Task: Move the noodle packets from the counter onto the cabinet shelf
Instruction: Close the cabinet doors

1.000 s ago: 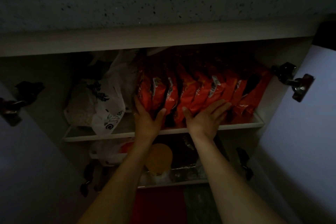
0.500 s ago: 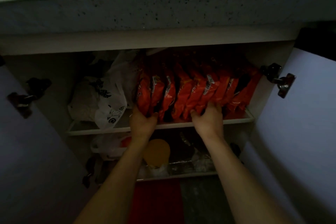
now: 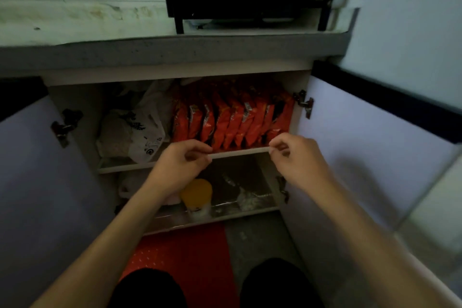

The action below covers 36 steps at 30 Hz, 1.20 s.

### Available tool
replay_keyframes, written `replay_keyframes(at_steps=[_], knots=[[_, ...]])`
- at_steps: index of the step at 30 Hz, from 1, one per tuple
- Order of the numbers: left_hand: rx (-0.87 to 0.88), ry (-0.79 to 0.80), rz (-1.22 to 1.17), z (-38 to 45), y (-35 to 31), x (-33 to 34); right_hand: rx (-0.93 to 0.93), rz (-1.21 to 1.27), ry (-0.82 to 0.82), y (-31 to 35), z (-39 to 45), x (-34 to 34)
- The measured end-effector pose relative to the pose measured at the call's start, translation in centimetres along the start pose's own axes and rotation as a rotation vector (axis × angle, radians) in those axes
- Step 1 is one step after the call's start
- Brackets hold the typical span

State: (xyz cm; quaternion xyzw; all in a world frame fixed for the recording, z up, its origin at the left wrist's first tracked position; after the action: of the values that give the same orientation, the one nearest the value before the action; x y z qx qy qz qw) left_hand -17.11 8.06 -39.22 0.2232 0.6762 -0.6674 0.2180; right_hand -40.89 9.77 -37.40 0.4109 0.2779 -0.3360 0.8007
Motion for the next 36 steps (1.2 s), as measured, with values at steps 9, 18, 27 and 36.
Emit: replay_keyframes(at_steps=[9, 18, 27, 36], knots=[[0.221, 0.085, 0.114, -4.4, -10.7, 3.1, -0.05, -0.677, 0.043, 3.9, -3.1, -13.0], [0.287, 0.117, 0.064, -6.8, -15.7, 3.1, 0.301, -0.953, 0.159, 0.3, -2.6, -17.1], [0.147, 0.05, -0.081, -6.0, -12.3, -1.0, 0.029, -0.4, -0.061, 6.3, -2.2, -14.9], [0.001, -0.057, -0.196, -4.4, -8.0, -5.5, -0.151, -0.068, -0.395, 7.6, 0.4, -8.5]])
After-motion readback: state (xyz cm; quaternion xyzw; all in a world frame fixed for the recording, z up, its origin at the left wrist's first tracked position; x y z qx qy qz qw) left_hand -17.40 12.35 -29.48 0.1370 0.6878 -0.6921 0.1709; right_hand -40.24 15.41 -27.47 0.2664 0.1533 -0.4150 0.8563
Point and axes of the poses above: each hand's wrist, its own z-axis towards the middle knuckle, its own x-axis out of the palm, y = z × x, the point moved 7 cm from there along z, towards the middle knuckle, and after that the axes turned 13 degrees about -x, right-handed, at the moved point
